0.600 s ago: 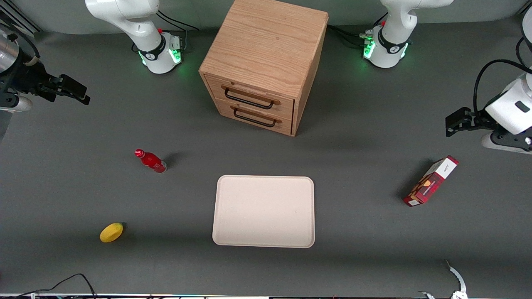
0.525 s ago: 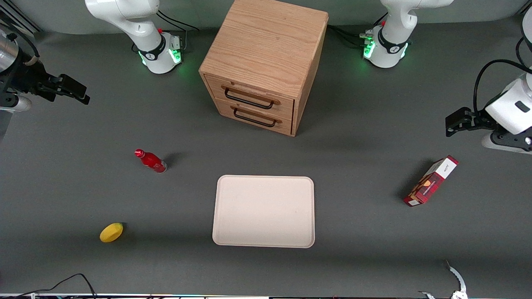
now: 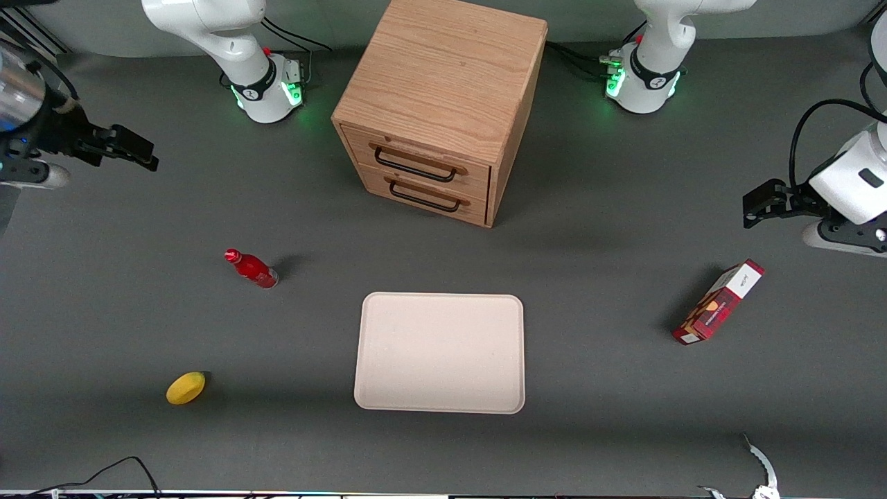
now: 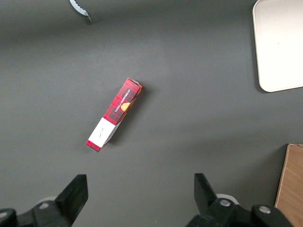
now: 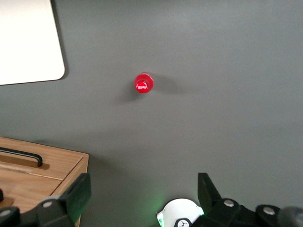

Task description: Place coke bottle on tray

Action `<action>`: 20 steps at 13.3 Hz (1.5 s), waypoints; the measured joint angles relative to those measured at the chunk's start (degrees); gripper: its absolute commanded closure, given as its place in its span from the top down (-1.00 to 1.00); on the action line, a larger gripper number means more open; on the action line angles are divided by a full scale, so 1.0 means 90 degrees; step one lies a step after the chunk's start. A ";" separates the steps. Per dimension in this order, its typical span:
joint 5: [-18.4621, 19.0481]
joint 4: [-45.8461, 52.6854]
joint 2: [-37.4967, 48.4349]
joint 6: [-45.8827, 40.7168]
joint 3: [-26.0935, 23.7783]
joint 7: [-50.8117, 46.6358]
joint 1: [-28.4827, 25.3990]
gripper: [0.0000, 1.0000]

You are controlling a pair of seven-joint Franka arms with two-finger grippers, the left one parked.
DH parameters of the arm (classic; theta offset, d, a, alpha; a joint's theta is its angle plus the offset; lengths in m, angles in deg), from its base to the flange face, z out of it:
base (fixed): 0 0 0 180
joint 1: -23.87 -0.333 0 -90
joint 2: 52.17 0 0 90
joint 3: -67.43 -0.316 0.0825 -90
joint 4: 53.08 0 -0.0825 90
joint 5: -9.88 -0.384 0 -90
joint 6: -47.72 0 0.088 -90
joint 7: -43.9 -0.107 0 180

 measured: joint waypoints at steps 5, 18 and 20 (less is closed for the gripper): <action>0.0000 -0.2077 -0.0061 0.2269 0.0034 0.0000 0.0007 1.00; 0.0006 -0.3960 -0.0736 0.5620 0.0049 0.0000 0.0002 1.00; 0.0006 -0.3955 -0.0905 0.5853 0.0045 -0.0001 0.0001 0.69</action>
